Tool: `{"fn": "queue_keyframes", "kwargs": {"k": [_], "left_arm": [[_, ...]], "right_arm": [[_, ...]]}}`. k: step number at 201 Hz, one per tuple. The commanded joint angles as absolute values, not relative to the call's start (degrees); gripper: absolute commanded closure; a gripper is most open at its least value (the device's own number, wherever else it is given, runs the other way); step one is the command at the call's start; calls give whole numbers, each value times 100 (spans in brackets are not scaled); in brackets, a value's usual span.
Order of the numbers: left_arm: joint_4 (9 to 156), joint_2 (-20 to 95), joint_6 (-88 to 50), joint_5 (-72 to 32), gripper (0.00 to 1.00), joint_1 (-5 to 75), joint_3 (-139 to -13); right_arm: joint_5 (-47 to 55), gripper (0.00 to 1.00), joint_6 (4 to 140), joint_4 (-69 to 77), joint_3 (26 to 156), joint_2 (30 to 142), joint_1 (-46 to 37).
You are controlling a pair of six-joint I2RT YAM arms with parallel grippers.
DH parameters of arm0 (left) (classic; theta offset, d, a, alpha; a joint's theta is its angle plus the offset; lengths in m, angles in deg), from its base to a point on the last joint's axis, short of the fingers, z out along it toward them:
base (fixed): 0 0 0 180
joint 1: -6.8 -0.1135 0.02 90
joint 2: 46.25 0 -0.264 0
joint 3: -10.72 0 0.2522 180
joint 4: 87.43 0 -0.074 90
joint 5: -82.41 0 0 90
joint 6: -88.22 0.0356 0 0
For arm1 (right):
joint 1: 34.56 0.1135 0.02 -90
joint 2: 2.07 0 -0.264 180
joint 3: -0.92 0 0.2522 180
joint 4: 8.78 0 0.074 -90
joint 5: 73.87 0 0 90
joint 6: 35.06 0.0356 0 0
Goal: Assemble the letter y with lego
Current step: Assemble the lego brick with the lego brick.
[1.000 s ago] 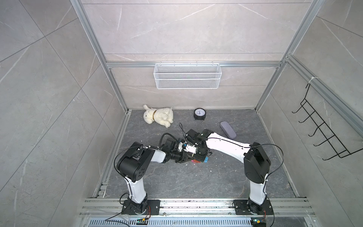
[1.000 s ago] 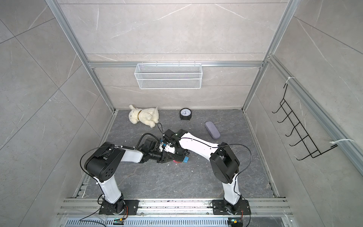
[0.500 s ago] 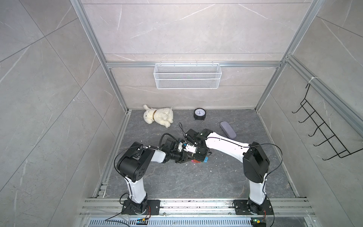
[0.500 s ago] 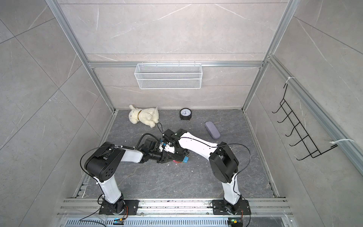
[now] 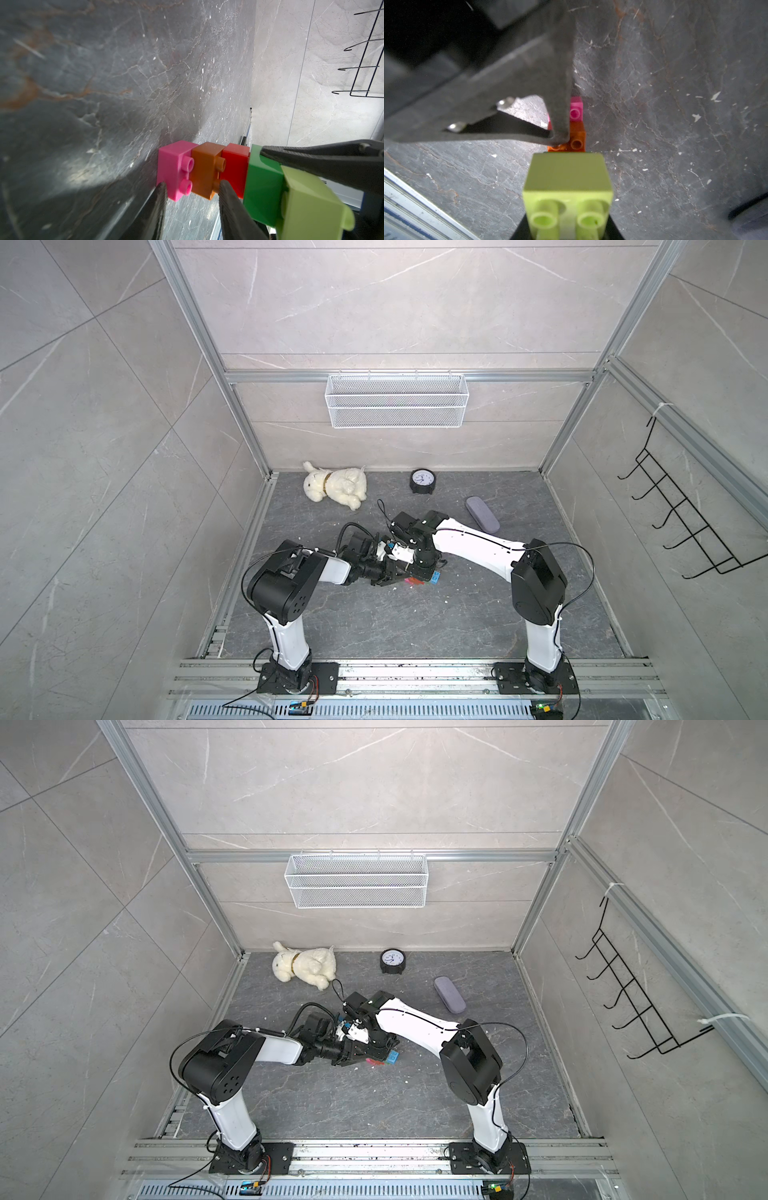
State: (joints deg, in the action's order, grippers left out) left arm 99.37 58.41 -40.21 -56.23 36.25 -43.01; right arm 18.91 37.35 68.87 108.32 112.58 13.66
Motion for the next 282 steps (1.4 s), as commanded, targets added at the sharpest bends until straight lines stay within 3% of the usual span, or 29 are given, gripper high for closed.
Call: {"fn": "queue_keyframes", "kwargs": {"k": [1,282], "left_arm": [[8803,6046,-3526,-4362,57,3801,-3969],[9135,5146,-3654,-4820,40,3265,-4057]], "right_arm": [[2016,71,3783,6355,10660,11940,1408],[1814,71,3866,6243,10601,11220,1231]]}}
